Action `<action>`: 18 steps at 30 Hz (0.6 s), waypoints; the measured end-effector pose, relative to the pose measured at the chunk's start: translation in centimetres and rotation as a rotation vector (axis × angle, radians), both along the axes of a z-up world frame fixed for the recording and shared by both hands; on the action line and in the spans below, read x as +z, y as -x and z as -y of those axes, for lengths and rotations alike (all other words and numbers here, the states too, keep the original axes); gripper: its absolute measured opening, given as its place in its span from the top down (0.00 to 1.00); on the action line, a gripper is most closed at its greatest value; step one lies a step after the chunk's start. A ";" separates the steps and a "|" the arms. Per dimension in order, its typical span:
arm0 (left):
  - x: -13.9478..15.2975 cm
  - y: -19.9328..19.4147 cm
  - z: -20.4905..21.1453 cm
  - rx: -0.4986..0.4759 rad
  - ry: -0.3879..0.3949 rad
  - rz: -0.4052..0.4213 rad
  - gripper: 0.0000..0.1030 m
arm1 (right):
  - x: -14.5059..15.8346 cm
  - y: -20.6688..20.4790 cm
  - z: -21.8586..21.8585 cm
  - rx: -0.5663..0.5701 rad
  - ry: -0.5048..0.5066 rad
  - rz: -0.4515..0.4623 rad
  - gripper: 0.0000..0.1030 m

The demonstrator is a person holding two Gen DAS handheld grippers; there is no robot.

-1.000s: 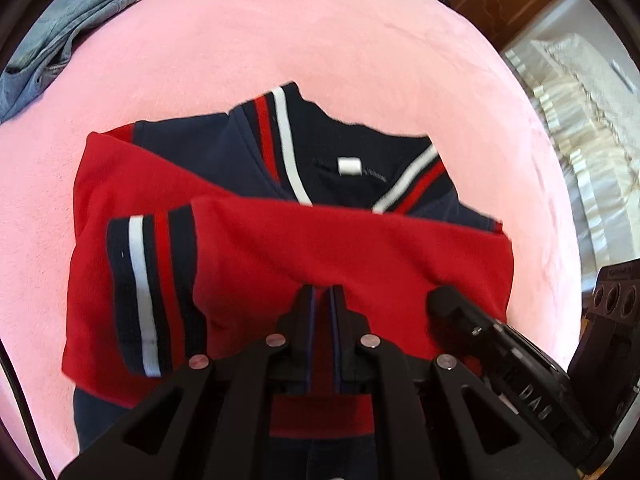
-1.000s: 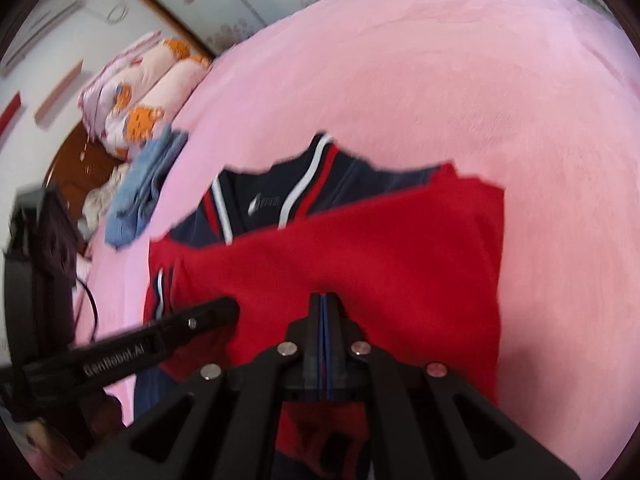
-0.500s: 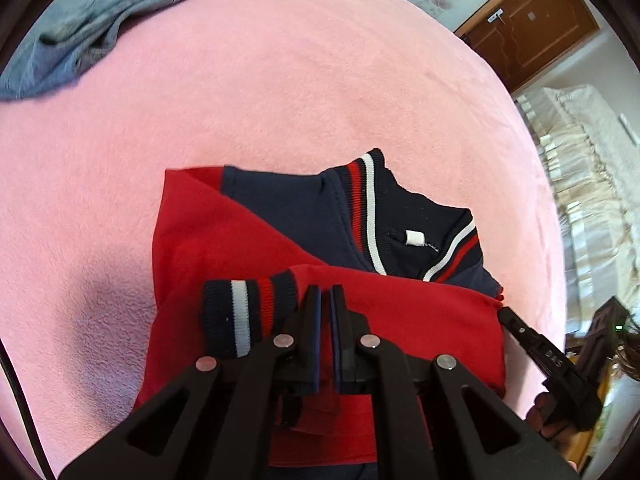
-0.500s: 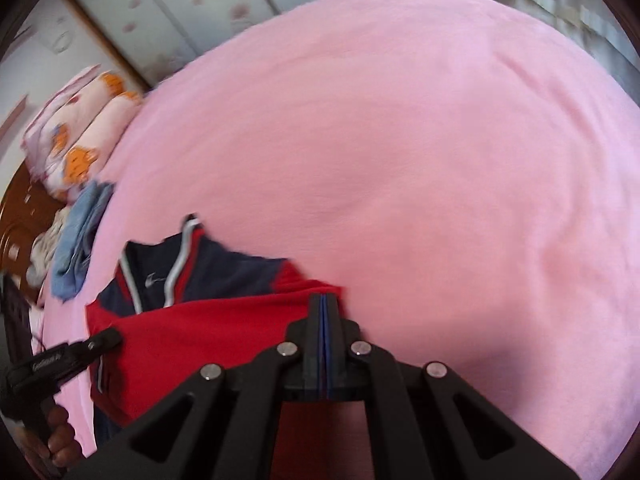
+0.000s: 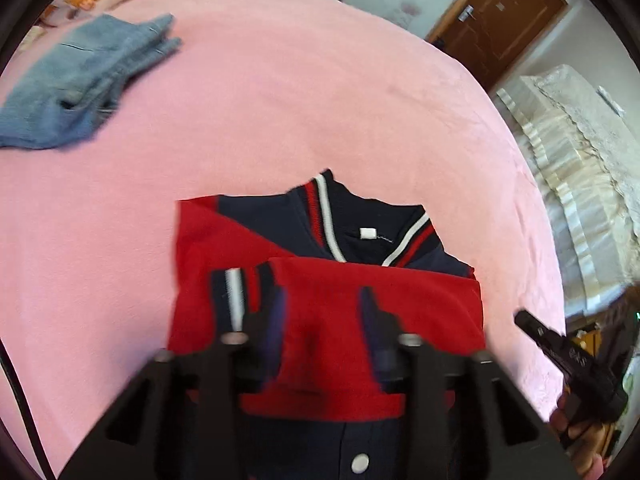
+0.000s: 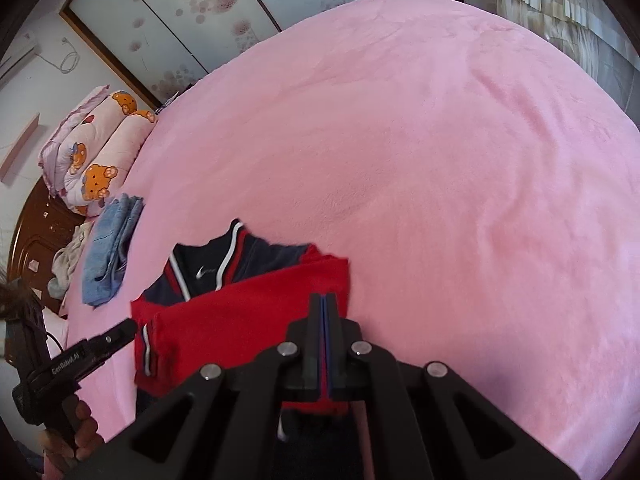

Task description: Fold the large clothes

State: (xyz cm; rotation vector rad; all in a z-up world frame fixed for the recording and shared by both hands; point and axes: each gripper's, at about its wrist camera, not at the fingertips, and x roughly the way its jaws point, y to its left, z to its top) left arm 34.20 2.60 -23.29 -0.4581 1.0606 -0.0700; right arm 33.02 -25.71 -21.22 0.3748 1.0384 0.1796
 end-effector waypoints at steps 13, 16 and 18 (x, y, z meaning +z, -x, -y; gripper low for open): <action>6.2 12.0 -4.7 0.112 -0.147 -0.085 0.38 | 3.0 11.7 2.6 -0.050 -0.071 -0.147 0.82; 7.0 14.5 -5.2 0.112 -0.161 -0.121 0.33 | 3.7 14.1 2.7 -0.047 -0.078 -0.159 0.81; 7.0 16.2 -5.6 0.116 -0.156 -0.152 0.30 | 3.8 15.2 2.3 -0.040 -0.073 -0.172 0.81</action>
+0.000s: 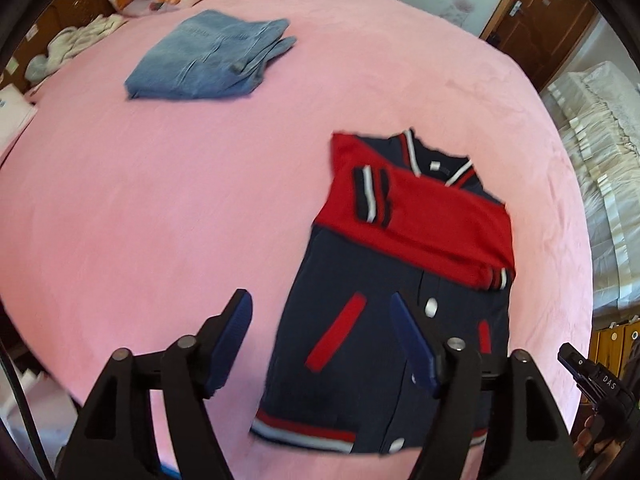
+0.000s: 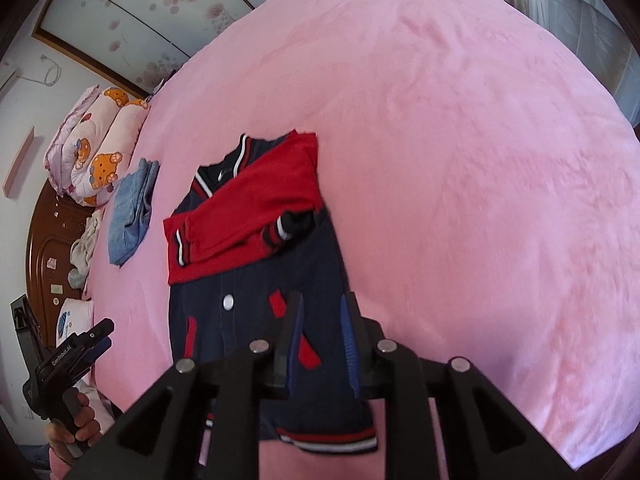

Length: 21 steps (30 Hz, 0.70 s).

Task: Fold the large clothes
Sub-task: 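Grasp the striped jacket hem with both tools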

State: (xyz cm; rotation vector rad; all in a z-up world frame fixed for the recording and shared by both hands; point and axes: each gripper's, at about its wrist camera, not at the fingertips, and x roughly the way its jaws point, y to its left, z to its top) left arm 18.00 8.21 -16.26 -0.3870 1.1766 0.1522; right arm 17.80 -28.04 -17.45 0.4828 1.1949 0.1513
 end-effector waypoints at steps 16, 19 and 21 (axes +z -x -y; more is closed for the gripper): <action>-10.5 8.2 -0.7 -0.139 0.145 -0.286 0.23 | -7.7 8.3 -1.4 -0.032 -0.004 -0.227 0.51; -13.0 9.2 -1.6 -0.107 0.209 -0.316 0.23 | -9.2 9.2 -1.4 -0.035 -0.008 -0.258 0.51; -14.6 9.6 -2.1 -0.098 0.251 -0.328 0.23 | -9.9 9.6 -1.2 -0.051 -0.044 -0.265 0.50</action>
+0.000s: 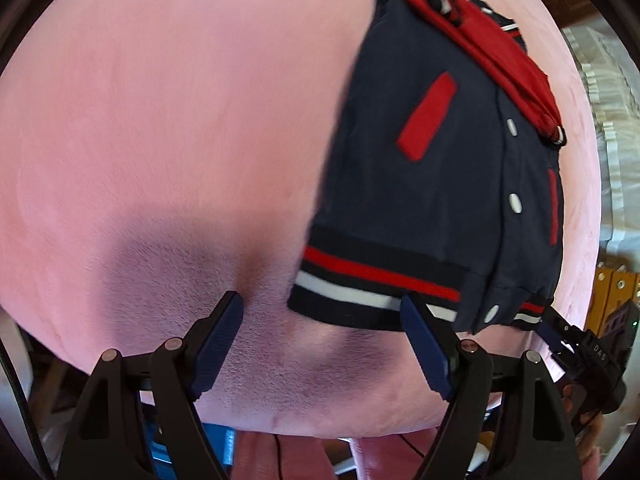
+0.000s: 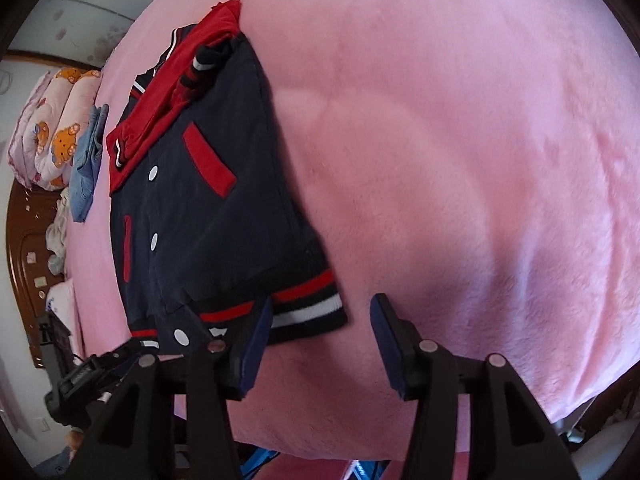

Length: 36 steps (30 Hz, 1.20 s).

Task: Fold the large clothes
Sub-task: 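Grasp the striped jacket hem with both tools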

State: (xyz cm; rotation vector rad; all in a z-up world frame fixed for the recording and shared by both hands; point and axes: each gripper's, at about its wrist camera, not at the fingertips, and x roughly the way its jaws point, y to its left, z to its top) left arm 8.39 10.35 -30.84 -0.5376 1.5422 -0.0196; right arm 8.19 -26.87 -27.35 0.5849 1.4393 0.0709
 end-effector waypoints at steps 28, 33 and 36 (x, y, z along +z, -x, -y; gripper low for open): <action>1.8 -3.1 0.8 -0.125 0.151 0.044 0.90 | 3.3 0.3 -2.2 -0.131 -0.079 0.045 0.91; 5.0 -3.9 0.4 -0.082 0.176 0.057 0.91 | 6.0 -1.3 -2.8 -0.033 -0.096 0.063 0.91; 6.8 -4.7 -0.2 -0.058 0.197 0.077 0.91 | 7.7 -2.7 -3.2 -0.011 -0.126 0.087 0.92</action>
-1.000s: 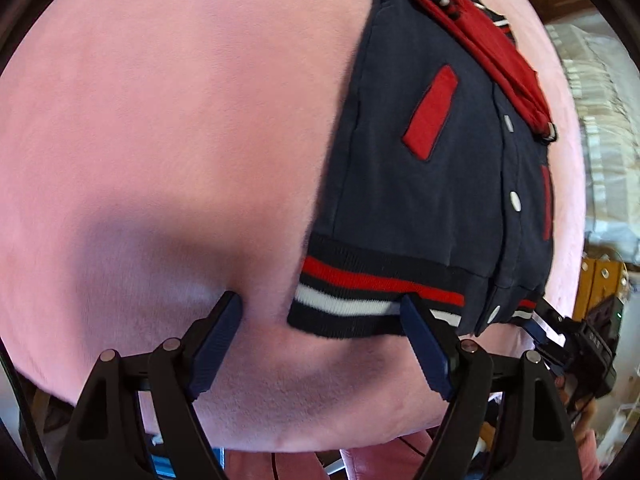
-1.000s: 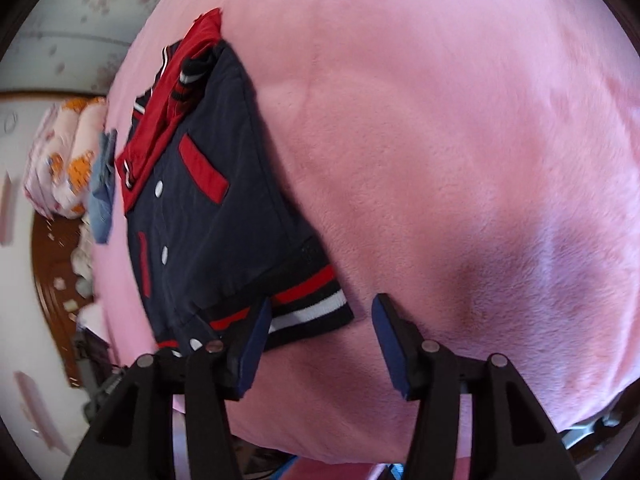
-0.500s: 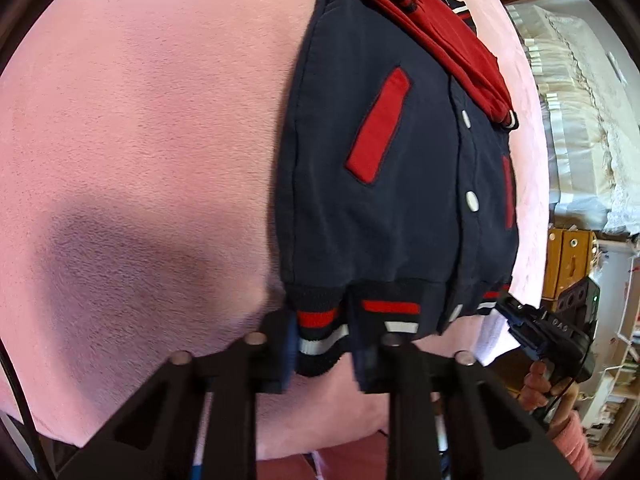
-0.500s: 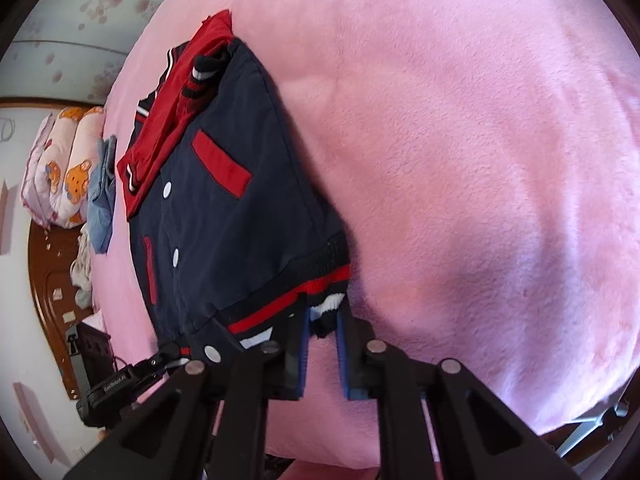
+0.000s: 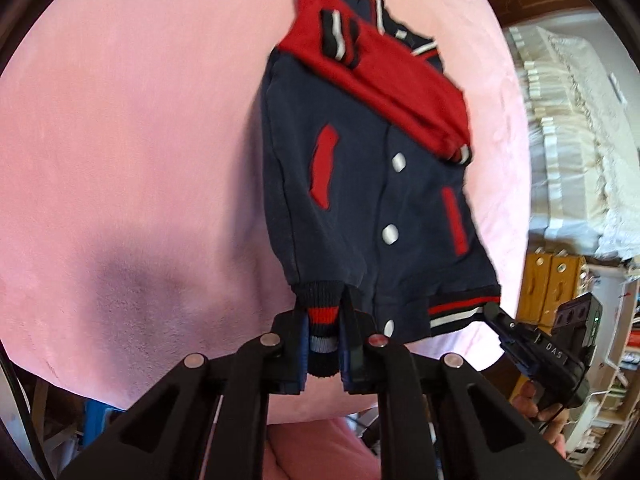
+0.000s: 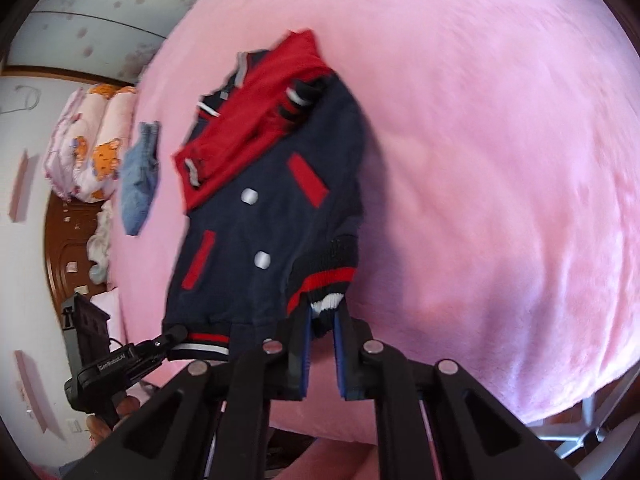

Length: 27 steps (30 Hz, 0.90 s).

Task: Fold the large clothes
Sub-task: 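Grasp the striped jacket hem with both tools, then fold the hem up over the sleeves toward the collar with both tools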

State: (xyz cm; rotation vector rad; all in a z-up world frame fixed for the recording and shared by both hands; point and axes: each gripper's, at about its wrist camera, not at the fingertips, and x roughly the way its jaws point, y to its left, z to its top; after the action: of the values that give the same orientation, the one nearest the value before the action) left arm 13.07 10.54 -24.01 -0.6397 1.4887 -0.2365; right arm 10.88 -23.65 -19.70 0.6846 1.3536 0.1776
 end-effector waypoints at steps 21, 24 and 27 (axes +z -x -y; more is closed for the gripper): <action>4.9 -13.8 -3.1 0.275 0.077 0.136 0.91 | 6.4 -15.8 3.2 -0.026 -0.139 0.218 0.92; 3.6 -16.6 -2.6 0.275 0.033 0.118 0.91 | 4.8 -18.5 2.7 -0.023 -0.146 0.211 0.92; 1.2 -19.1 -2.8 0.318 0.055 0.047 0.91 | 2.6 -21.0 2.4 -0.048 -0.145 0.163 0.92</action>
State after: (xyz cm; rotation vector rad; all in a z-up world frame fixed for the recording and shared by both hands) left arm 32.16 13.36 -22.82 -0.8980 1.3176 -0.0459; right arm 31.92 -26.04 -17.11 0.8058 1.1754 0.2890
